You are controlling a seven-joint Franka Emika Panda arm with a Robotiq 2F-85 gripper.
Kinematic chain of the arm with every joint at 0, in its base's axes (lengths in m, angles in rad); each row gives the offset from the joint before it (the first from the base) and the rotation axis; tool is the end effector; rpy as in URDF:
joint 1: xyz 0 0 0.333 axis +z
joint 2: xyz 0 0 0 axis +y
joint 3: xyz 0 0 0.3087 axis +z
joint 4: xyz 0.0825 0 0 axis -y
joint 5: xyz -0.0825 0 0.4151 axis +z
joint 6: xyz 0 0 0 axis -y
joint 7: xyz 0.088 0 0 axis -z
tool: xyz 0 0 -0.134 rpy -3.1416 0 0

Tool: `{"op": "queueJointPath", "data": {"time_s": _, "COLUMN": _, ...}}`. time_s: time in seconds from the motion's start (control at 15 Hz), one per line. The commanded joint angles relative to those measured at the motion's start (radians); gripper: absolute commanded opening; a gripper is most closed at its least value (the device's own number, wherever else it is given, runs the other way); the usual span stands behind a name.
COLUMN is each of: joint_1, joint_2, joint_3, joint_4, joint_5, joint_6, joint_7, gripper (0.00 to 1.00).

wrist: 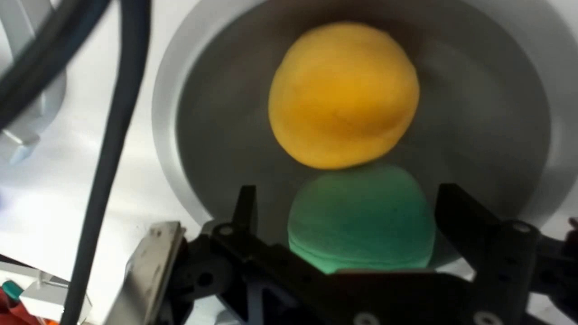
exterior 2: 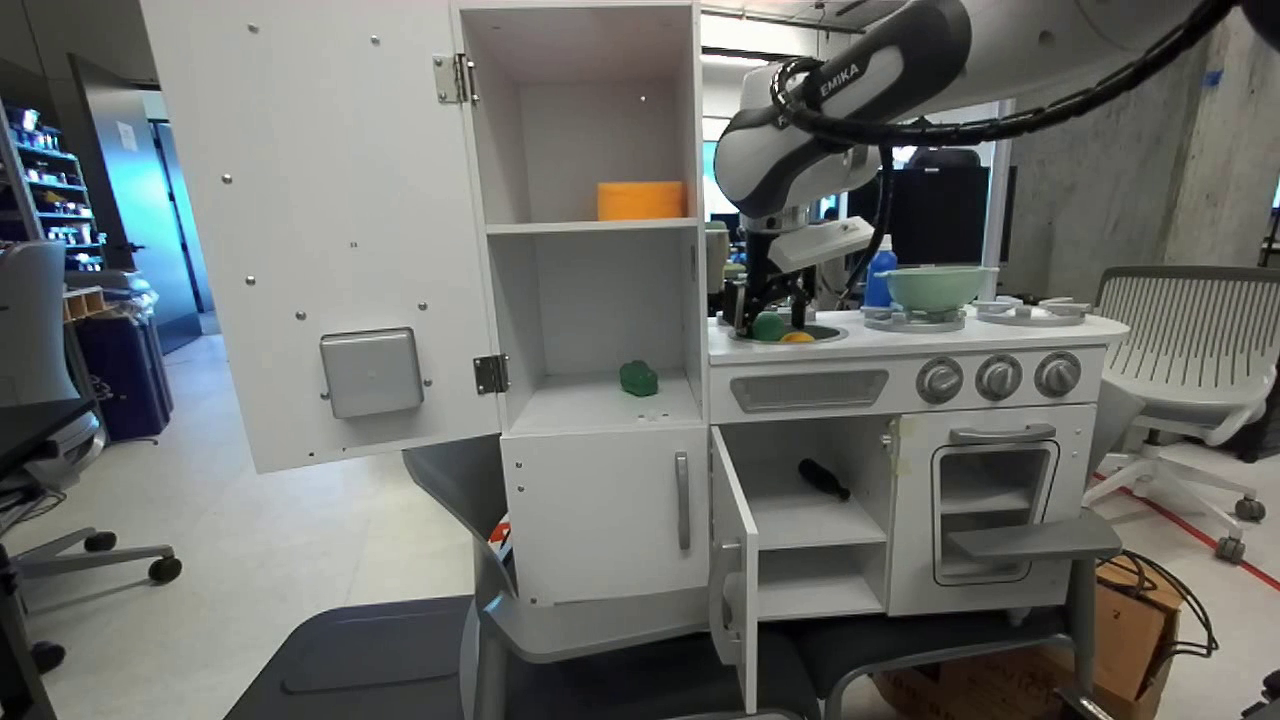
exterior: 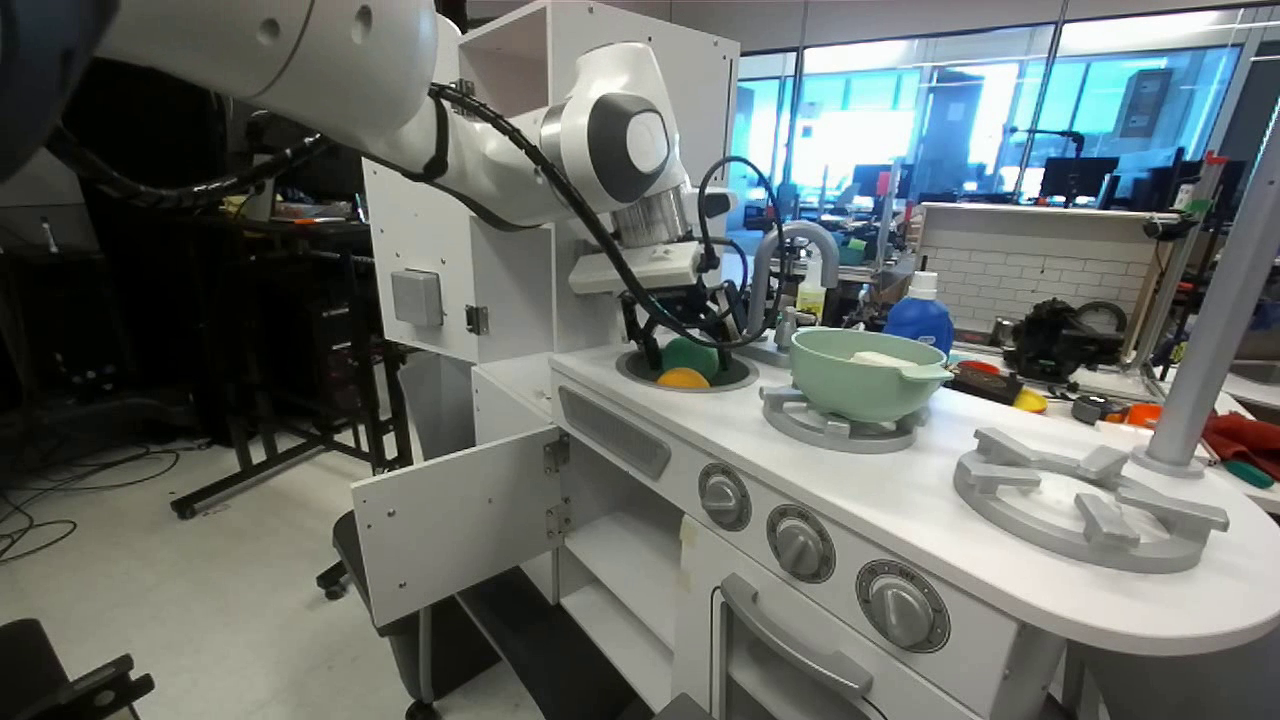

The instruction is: Open the bottom cabinet and put the green and yellow balls in the cabinet

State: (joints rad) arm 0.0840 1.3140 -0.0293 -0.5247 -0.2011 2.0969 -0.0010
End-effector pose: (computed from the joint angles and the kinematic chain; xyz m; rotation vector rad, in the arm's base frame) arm 0.8602 0.0477 0.1961 2.9028 0.2327 0.3884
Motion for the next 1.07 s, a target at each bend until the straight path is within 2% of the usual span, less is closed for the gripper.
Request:
{"op": "queueJointPath", "data": {"time_s": 0.0, "joint_1": -0.016, "joint_2": 0.034, "joint_3": 0.03, "joint_4": 0.054, "joint_5": 0.024, "joint_6": 0.045, "joint_7": -0.051, "gripper": 1.0}}
{"op": "queueJointPath", "data": {"time_s": 0.07, "joint_1": -0.02, "joint_2": 0.037, "joint_3": 0.033, "joint_4": 0.053, "joint_5": 0.024, "joint_6": 0.058, "joint_7": -0.059, "gripper": 0.96}}
{"op": "queueJointPath", "data": {"time_s": 0.13, "joint_1": -0.02, "joint_2": 0.035, "joint_3": 0.034, "joint_4": 0.052, "joint_5": 0.023, "joint_6": 0.057, "joint_7": -0.063, "gripper": 0.74}}
{"op": "queueJointPath", "data": {"time_s": 0.27, "joint_1": -0.024, "joint_2": 0.035, "joint_3": 0.041, "joint_4": 0.049, "joint_5": 0.024, "joint_6": 0.068, "joint_7": -0.077, "gripper": 0.71}}
{"op": "queueJointPath", "data": {"time_s": 0.47, "joint_1": -0.024, "joint_2": 0.037, "joint_3": 0.047, "joint_4": 0.045, "joint_5": 0.024, "joint_6": 0.074, "joint_7": -0.087, "gripper": 0.46}}
{"op": "queueJointPath", "data": {"time_s": 0.8, "joint_1": -0.018, "joint_2": 0.017, "joint_3": 0.05, "joint_4": 0.037, "joint_5": 0.019, "joint_6": 0.058, "joint_7": -0.081, "gripper": 0.14}}
{"op": "queueJointPath", "data": {"time_s": 0.87, "joint_1": -0.019, "joint_2": 0.012, "joint_3": 0.05, "joint_4": 0.036, "joint_5": 0.019, "joint_6": 0.06, "joint_7": -0.081, "gripper": 0.13}}
{"op": "queueJointPath", "data": {"time_s": 1.0, "joint_1": -0.019, "joint_2": -0.002, "joint_3": 0.05, "joint_4": 0.035, "joint_5": 0.019, "joint_6": 0.06, "joint_7": -0.077, "gripper": 0.04}}
